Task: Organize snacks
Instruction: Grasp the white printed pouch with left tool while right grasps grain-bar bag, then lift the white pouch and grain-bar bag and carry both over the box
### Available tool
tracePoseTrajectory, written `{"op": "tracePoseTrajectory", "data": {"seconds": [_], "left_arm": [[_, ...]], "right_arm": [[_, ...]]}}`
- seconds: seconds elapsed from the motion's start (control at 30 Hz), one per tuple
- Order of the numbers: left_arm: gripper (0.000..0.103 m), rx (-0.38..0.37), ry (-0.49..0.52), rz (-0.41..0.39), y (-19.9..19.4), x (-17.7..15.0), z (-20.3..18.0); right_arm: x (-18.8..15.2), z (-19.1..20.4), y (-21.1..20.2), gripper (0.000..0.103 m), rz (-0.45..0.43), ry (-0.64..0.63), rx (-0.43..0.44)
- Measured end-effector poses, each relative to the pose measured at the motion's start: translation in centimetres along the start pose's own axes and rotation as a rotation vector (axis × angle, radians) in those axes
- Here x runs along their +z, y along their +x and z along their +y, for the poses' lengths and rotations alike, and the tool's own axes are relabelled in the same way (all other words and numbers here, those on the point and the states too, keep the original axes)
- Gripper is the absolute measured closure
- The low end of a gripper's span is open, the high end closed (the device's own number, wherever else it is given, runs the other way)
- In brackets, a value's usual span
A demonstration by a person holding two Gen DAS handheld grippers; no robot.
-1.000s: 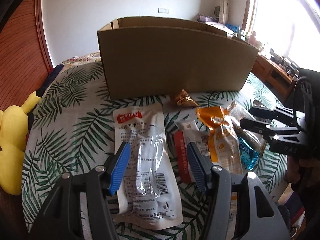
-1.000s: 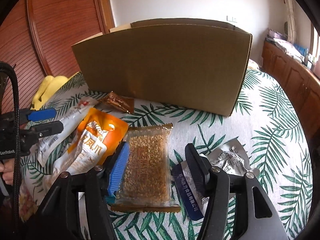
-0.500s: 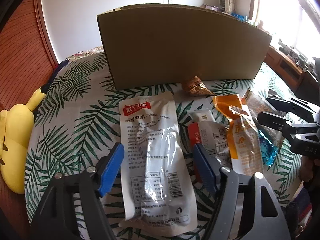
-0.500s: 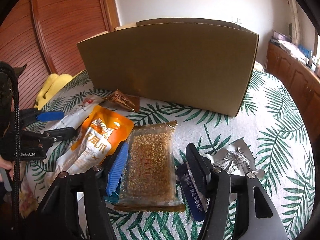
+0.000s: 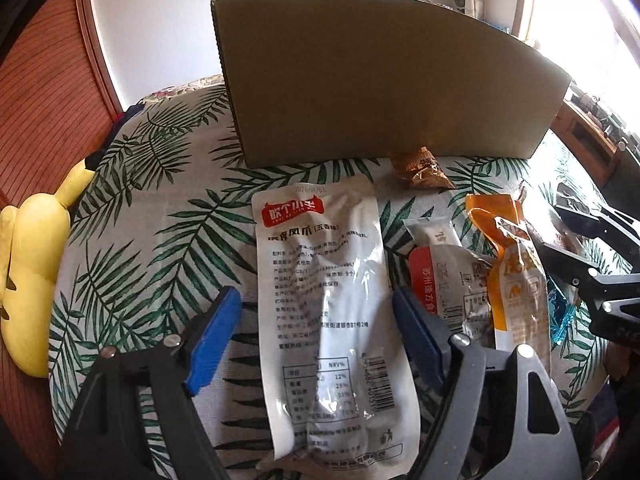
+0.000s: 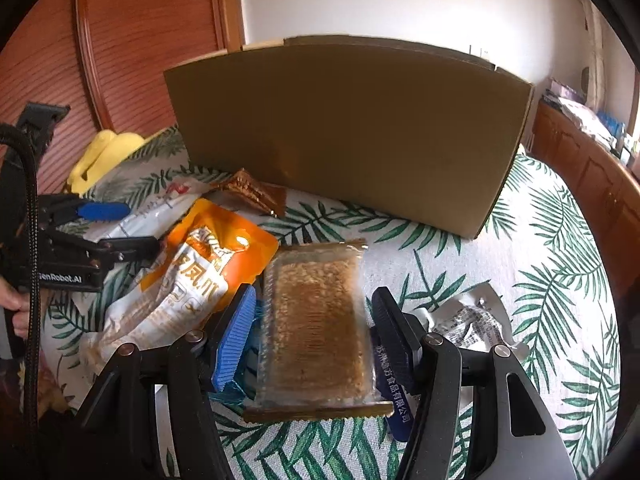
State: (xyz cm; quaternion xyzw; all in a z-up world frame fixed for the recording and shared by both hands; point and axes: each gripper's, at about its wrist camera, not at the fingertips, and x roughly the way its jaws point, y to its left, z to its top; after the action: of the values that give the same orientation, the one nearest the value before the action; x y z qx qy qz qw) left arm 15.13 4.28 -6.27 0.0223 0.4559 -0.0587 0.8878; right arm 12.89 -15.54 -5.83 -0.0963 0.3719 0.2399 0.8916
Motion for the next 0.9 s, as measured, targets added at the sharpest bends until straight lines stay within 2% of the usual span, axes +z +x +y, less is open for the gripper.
{"op": "tracePoseTrajectory", "data": {"seconds": [0.1,0.23,0.37,0.47,0.7,0.83,0.9], "left_arm": [[0.036,-0.008,0.015,0.007,-0.2,0.0,-0.2],[0.039,-0.019,0.027,0.019,-0.3,0.0,-0.4],[0.052,-0.026,0.037,0.023,-0.6,0.1,-0.3],[0.056,-0.029,0.043,0.024,-0.8,-0.1,-0.1],[0.056,-0.044,0.022,-0.017,-1.8,-0.8,0.4],[0.056,-0.052,0.009,-0.054,-3.0,-0.8,0.6],[0.055,-0.057,0.008,-0.071,-3.7,-0.6,0.6]], "right_arm": [[0.0,0.1,0.3,0.041,0.010,-0.005,-0.001],[0.1,-0.1,0.7,0.041,0.026,0.006,0.007],[0.2,0.1,0.9,0.041,0.031,-0.004,-0.004],[0.1,0.3,1.0,0.041,0.033,-0.006,-0.005],[0.1,0.2,1.0,0.041,0.035,-0.005,-0.003],[0.1,0.3,1.2,0.044,0.042,-0.009,0.002],[0.1,0.3,1.2,0.049,0.041,-0.011,-0.002]]}}
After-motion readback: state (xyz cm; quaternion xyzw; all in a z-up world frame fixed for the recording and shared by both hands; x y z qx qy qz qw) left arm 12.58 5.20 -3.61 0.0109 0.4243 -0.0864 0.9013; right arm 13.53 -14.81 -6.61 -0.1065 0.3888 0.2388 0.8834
